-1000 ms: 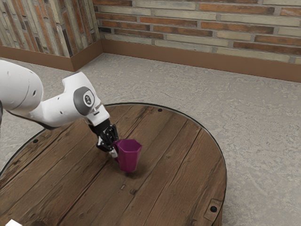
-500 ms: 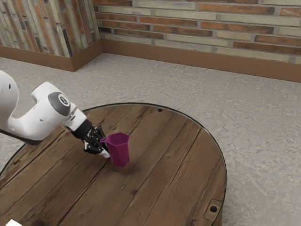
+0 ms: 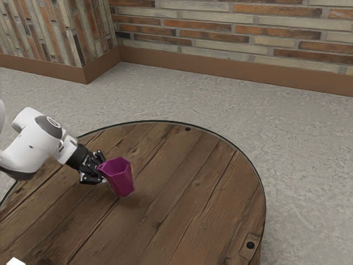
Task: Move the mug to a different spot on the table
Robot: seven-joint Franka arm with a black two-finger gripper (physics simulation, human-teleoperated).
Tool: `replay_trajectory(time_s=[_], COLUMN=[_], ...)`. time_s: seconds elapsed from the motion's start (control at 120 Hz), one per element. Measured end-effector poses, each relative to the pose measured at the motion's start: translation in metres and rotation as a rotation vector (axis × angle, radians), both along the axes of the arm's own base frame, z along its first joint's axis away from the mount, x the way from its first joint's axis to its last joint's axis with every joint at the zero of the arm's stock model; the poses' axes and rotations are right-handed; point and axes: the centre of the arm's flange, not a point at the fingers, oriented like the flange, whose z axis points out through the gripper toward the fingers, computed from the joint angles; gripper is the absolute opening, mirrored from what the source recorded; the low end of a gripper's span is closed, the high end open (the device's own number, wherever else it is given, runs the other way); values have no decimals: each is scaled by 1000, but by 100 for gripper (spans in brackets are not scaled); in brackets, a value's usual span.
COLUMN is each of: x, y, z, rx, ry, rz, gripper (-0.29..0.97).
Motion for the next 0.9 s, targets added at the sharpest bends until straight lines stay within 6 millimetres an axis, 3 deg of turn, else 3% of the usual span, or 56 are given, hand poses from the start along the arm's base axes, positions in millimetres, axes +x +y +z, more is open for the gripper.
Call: replay_trajectory(time_s=[0.158,0.475,0.683,0.9], x=[9,20,21,21], y=[5,6,4,3], z=[4,-27,-33,-35], rx=[21,45,54,60], ry=[-53,-44,-44,-38], rz=[-47,-118,-147,-168], gripper=[-7,-4,-3,28])
